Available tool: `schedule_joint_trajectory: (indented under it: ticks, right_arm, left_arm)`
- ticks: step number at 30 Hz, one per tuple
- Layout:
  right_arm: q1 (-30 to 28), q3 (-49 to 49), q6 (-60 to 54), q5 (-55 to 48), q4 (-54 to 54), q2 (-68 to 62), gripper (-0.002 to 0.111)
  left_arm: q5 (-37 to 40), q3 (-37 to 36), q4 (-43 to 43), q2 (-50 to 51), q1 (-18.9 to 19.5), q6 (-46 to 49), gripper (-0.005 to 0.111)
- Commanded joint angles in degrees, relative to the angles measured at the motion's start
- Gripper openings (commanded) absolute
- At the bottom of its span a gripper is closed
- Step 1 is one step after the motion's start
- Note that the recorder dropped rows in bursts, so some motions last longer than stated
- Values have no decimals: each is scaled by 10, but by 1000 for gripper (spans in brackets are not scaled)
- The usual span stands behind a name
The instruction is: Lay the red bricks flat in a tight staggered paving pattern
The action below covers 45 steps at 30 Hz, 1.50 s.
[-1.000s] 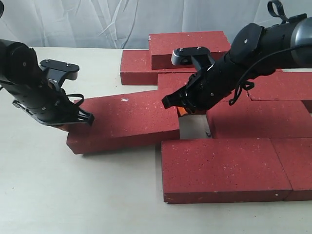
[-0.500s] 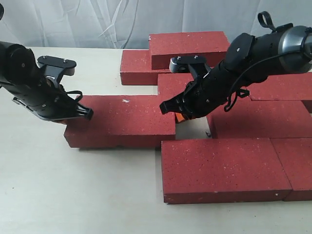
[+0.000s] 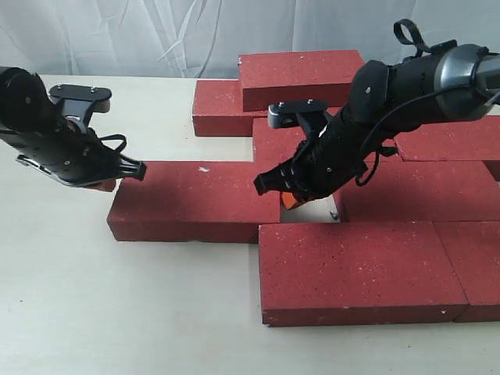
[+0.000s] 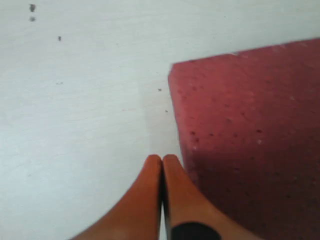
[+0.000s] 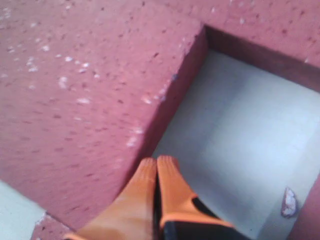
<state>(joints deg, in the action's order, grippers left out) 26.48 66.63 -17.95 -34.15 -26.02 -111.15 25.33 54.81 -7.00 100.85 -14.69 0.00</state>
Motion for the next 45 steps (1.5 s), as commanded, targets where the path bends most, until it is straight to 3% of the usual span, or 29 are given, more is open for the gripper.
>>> schedule_joint_trajectory:
  ticks: [1, 5, 16, 28, 37, 45]
  right_arm:
    - [2, 0, 43, 4, 43, 0, -1]
    - [2, 0, 62, 5, 62, 1, -1]
    - [-3, 0, 84, 0, 63, 75, -1]
    - [-135, 0, 116, -53, 43, 161, -1]
    - [-138, 0, 116, -51, 20, 162, -1]
    - [-138, 0, 116, -49, 20, 162, -1]
  left_arm:
    - [-3, -2, -10, 0, 26, 0, 0]
    - [-2, -2, -13, 0, 44, 0, 0]
    - [-4, -2, -25, 0, 45, 0, 0]
    - [-6, -2, -55, 31, 45, 0, 0]
    - [-3, 3, -121, 74, 42, 22, 0]
    - [18, 4, -282, 80, 42, 172, 0]
